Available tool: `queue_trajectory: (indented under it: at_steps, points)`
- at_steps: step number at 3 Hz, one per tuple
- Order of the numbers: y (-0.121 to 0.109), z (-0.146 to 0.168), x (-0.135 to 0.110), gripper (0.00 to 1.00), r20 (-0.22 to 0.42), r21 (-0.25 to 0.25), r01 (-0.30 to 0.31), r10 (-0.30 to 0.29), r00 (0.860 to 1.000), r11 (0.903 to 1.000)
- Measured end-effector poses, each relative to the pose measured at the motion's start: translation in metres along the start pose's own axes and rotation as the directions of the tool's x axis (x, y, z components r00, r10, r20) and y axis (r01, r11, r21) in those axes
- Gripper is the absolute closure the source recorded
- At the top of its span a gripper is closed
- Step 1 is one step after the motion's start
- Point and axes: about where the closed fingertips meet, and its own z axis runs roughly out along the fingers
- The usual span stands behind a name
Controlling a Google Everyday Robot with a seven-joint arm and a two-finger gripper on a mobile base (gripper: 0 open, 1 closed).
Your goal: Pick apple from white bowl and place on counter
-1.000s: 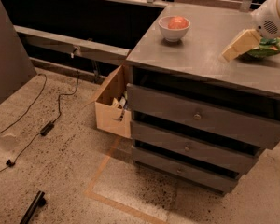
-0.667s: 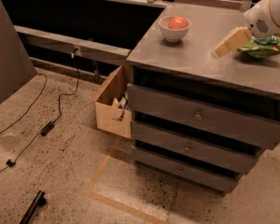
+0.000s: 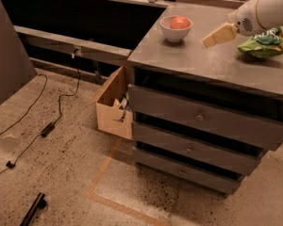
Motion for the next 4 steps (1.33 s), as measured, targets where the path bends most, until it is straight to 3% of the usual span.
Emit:
queue_trajectory:
  at_steps: [3, 4]
  points:
    - [-0.029, 0.066, -0.022, 0.28, 0.067, 0.104, -0.087, 0.081, 0.994, 0.9907]
    - [-0.039, 0.078, -0.029, 0.23, 0.085, 0.127, -0.13, 0.12, 0.989, 0.9833]
